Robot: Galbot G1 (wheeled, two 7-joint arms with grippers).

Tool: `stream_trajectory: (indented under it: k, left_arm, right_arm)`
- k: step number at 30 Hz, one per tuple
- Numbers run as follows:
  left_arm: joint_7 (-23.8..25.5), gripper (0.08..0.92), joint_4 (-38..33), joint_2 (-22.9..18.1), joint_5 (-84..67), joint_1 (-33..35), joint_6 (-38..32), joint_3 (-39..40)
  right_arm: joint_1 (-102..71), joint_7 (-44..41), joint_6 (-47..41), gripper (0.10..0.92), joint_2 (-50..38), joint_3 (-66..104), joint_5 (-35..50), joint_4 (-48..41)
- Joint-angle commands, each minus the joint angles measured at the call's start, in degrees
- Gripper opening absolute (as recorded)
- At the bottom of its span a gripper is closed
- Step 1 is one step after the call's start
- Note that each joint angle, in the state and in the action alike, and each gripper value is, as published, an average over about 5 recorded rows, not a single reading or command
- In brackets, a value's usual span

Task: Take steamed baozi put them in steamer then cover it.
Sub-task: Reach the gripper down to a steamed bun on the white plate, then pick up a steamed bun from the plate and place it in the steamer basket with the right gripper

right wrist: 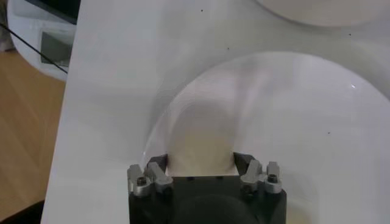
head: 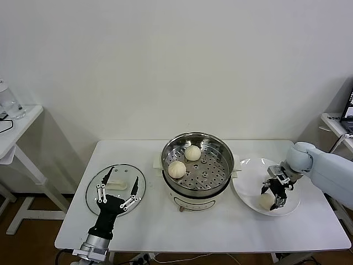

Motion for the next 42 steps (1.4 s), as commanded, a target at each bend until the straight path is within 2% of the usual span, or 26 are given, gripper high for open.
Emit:
stream_trajectory:
  k: [1,10,16,31,42]
  left_arm:
    - [-0.7,0.823,0.1,0.3,0.3,-0.5,0.9,-0.1]
    - [-0.6,0.823,-0.8,0.2,0.0,-0.7,1.0,0.4]
    - [-0.5,0.823,-1.4,0.4,0.1,-0.3,0.8,0.6]
    - [-0.5,0.823,-2.5,1.6,-0.8,-0.1,0.3,-0.3]
    - [-0.5,0.823,-2.9,1.3,-1.1,-0.1,0.2,-0.6]
  right_arm:
    - [14.9,-1.5,1.6,0.721,-1.1,-7.2,3.7,5.4]
    - [38.3,-3.5,8.6,0.721,6.3,-19.4,10.8,11.2]
    - [45.4,-3.4,15.0,0.721,13.9,-23.0,10.5,16.6]
    - [32.7,1.9,30.2,0.687,20.0,-19.8,-7.5,26.3]
    - [21.8,3.2,41.6,0.691,23.0,-12.5,-23.4,21.0]
